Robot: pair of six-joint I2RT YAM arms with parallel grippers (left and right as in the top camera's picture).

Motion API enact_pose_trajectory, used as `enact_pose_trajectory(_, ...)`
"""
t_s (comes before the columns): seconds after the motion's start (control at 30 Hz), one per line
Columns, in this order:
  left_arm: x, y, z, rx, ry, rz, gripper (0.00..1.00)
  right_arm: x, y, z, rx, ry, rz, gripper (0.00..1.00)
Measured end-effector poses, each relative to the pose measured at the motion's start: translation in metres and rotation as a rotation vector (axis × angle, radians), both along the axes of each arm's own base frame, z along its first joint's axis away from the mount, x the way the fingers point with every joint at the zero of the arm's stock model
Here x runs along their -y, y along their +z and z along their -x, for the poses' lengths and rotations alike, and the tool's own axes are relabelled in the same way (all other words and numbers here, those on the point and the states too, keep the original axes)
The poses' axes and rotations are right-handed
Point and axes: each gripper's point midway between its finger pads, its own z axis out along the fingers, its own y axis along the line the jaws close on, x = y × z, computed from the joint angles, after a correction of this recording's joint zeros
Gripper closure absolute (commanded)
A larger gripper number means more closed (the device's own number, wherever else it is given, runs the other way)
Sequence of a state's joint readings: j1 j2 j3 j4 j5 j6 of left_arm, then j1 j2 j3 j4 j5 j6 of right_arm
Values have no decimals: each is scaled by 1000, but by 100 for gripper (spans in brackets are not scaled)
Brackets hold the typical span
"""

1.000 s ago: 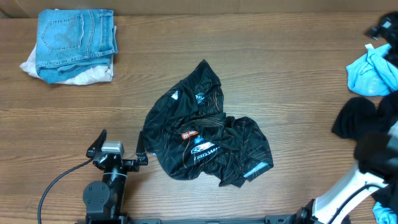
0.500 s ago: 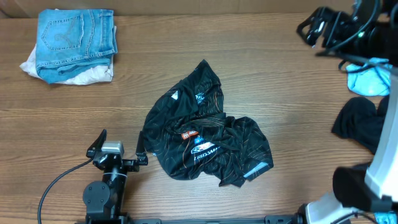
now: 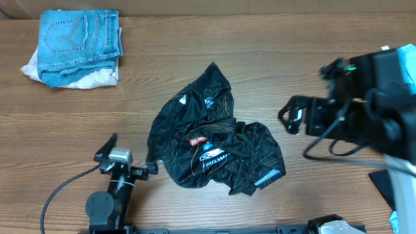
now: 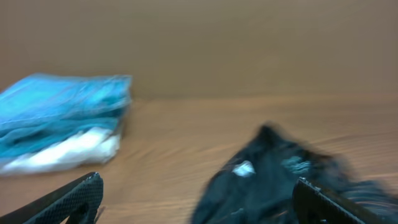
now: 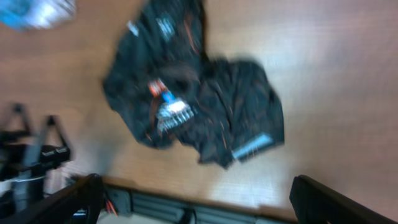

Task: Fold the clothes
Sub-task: 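Move both grippers to the crumpled black jersey's left and right sides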

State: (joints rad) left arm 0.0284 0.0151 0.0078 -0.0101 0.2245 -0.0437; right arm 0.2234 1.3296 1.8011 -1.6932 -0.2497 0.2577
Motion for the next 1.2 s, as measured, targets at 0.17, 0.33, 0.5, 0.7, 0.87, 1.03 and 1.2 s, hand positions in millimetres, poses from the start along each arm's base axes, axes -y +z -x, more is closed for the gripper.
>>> enact_pose_trajectory(0.17,40,13,13,44,-246,34,0,-3,-78,-1,-219,-18,34,0)
enact_pose_trajectory(0.33,53,21,24,-11,-330,89,0,-4,-128,-3,-295,-82,34,0)
enact_pose_trajectory(0.5,52,41,26,-182,-314,117,0,-4,-150,-6,-316,-138,23,0)
enact_pose_trajectory(0.7,48,31,-6,-577,-298,95,0,-5,-161,-3,-342,-154,21,11)
enact_pose_trajectory(0.87,44,7,-44,-774,-283,97,0,-9,-181,0,-359,-152,-5,11)
enact_pose_trajectory(1.03,43,-30,-60,-930,-272,132,0,-23,-210,10,-402,-126,-95,12)
enact_pose_trajectory(1.2,43,-63,-61,-1049,-262,156,0,-40,-227,13,-407,-99,-203,12)
